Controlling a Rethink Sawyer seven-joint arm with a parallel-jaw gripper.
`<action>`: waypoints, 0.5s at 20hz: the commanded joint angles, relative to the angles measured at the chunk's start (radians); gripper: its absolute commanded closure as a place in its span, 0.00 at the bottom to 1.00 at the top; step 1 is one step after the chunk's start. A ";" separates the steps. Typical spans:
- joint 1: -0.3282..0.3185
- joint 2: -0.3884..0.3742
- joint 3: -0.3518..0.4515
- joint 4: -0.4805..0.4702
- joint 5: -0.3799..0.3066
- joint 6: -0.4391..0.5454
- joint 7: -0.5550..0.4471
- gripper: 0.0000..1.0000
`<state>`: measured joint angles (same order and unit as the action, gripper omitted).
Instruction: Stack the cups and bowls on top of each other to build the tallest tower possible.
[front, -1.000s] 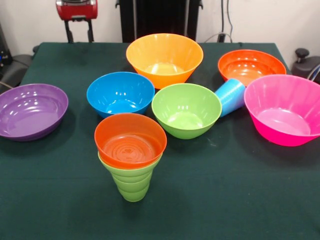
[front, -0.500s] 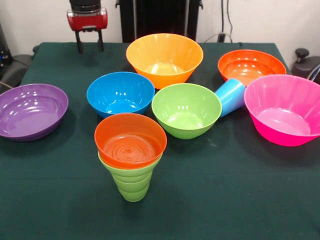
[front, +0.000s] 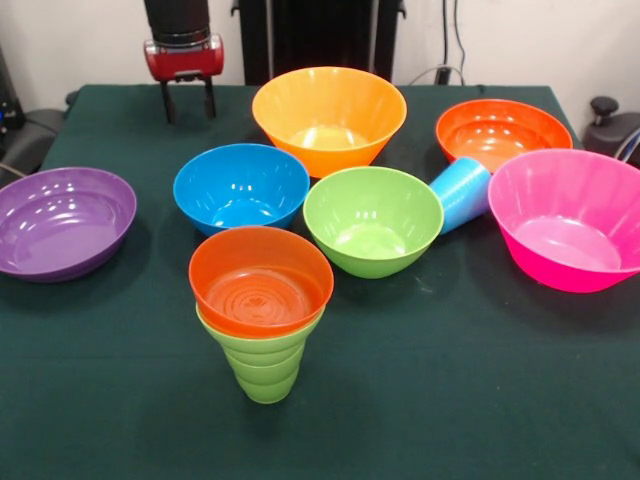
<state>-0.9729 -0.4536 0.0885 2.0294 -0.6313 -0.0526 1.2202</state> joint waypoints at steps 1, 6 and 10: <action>0.033 0.037 0.068 -0.135 -0.007 -0.029 0.137 0.00; 0.023 0.039 0.088 -0.166 -0.006 0.024 0.111 0.00; 0.047 0.010 0.081 -0.160 0.023 0.059 0.122 0.00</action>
<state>-0.9769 -0.4475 0.0882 1.9838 -0.6304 -0.0526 1.2202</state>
